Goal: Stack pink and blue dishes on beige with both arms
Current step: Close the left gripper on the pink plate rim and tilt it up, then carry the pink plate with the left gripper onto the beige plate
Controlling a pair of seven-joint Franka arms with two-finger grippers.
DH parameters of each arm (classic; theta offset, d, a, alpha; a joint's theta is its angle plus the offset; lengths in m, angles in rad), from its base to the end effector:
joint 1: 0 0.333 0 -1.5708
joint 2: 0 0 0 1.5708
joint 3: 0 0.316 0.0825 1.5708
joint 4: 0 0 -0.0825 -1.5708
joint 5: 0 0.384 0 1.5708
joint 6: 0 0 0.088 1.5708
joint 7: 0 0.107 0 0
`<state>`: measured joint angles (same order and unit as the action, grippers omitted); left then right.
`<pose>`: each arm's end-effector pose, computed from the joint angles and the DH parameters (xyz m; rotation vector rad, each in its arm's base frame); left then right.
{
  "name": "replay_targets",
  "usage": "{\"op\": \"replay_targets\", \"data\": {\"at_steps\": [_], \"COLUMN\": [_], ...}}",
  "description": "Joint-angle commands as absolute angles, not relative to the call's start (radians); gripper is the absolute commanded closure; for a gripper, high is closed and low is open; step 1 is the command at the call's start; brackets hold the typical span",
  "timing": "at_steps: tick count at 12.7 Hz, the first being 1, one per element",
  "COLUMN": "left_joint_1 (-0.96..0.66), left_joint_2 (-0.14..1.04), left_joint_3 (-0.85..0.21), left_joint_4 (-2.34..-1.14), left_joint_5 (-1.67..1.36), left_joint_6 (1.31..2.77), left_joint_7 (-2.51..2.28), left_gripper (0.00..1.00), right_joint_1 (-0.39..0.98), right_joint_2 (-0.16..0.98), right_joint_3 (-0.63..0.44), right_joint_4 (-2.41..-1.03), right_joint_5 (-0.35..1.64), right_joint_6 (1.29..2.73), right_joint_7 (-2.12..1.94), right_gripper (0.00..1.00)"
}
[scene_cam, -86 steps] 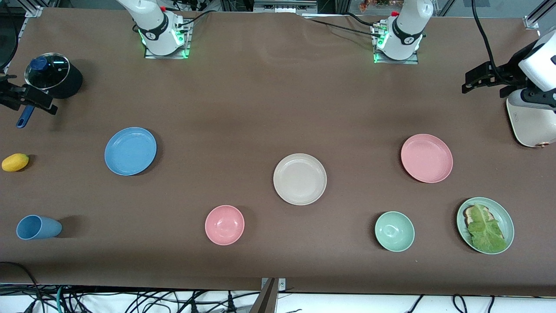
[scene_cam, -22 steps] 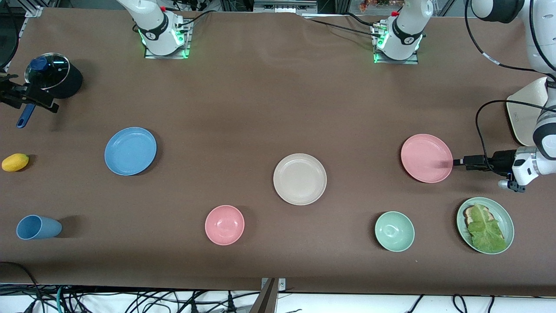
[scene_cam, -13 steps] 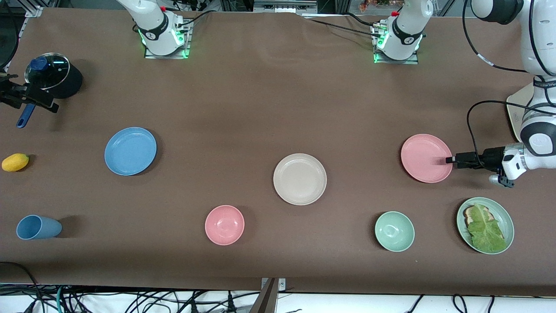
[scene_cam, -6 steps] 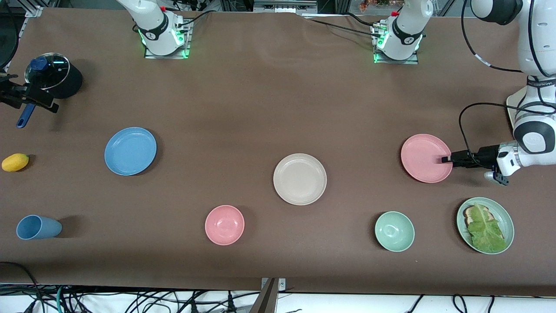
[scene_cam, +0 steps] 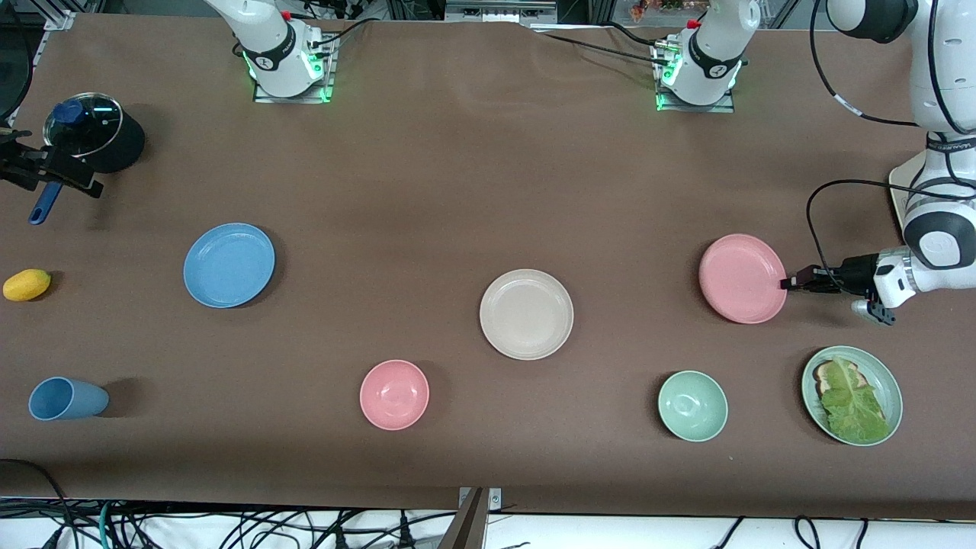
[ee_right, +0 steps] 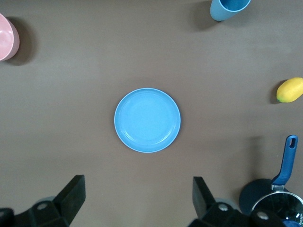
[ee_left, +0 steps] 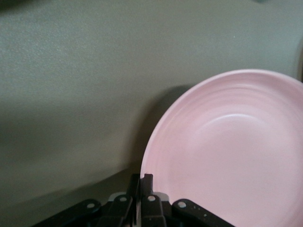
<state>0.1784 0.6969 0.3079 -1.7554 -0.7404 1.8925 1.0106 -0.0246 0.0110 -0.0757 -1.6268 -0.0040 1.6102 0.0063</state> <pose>0.5649 0.2325 0.1612 2.5101 -0.1464 -0.0857 0.5568 -0.0562 0.5953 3.1333 -0.1668 -0.0436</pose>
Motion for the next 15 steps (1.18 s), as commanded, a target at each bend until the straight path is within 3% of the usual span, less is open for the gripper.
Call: {"op": "replay_targets", "data": {"at_steps": [1, 8, 15], "left_joint_1": [0.166, 0.077, -0.101], "left_joint_2": [0.672, 0.531, 0.497], "left_joint_3": [0.325, 0.33, 0.313], "left_joint_4": [-1.772, -1.712, -1.614], "left_joint_5": [-0.758, -0.594, -0.565], "left_joint_6": [1.887, 1.821, 1.775], "left_joint_7": [1.049, 0.844, 0.52], "left_gripper": [1.0, 1.0, 1.0], "right_joint_1": [-0.029, -0.029, -0.029], "right_joint_2": [0.014, 0.014, 0.015], "right_joint_3": [-0.075, -0.075, -0.075], "right_joint_4": [-1.608, -1.608, -1.608], "right_joint_5": [0.002, 0.002, 0.003], "right_joint_6": [1.591, 1.591, 1.591], "right_joint_7": [0.003, 0.002, 0.002], "right_gripper": [0.0, 0.0, 0.0]}}
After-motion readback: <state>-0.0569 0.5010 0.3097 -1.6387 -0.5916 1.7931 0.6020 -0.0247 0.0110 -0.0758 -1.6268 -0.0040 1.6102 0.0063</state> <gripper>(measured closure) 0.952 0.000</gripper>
